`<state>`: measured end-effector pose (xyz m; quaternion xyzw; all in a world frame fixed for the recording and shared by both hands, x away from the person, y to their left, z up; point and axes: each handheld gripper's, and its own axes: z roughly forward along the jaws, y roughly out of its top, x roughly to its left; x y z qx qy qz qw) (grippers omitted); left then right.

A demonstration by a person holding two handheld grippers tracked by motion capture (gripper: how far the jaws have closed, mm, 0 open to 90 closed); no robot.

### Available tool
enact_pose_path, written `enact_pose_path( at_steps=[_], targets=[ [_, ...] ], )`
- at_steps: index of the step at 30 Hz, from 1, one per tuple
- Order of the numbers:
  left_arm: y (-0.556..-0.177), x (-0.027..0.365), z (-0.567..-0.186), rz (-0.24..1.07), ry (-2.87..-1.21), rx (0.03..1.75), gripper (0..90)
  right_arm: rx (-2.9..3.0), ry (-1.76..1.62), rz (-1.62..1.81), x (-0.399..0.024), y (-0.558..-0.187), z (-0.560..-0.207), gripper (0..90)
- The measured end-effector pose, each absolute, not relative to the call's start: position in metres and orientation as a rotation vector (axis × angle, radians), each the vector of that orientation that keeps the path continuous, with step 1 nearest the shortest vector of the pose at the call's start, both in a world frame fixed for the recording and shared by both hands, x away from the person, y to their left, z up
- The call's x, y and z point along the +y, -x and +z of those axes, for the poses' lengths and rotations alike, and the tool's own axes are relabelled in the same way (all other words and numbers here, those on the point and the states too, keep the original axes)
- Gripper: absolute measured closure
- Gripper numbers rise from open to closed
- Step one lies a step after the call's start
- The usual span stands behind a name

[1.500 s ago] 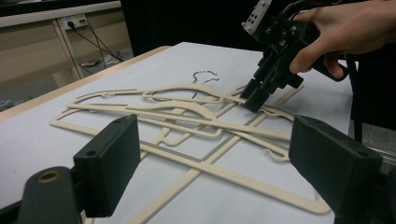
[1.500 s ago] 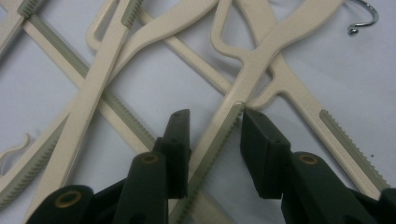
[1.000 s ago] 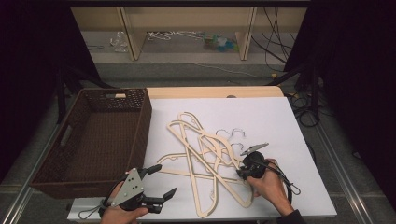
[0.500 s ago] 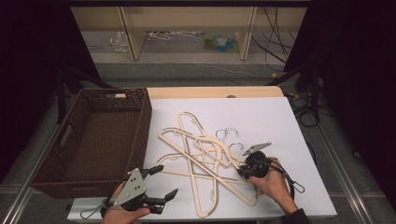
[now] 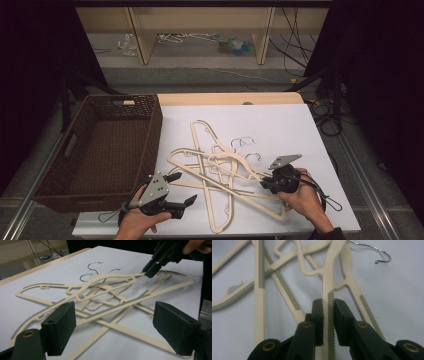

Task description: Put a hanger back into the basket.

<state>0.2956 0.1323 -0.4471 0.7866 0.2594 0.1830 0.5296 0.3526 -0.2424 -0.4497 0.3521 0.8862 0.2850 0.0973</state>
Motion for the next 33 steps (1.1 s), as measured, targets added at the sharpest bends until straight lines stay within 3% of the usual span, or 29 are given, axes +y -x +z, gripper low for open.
enact_pose_path(
  at_steps=[7, 20, 33],
  targets=[
    [-0.318, 0.108, -0.451, 0.400, -1.957, 0.676, 20.7, 2.622, -0.968, 0.852, -0.258, -0.332, -0.440, 79.6],
    [-0.366, 0.047, -0.462, 0.380, -2.106, 0.626, 28.7, 2.641, -0.891, 0.843, -0.267, -0.305, -0.432, 79.6],
    [-0.387, 0.023, -0.474, 0.326, -2.201, 0.574, 38.7, 2.653, -0.821, 0.828, -0.264, -0.296, -0.426, 79.6]
  ],
)
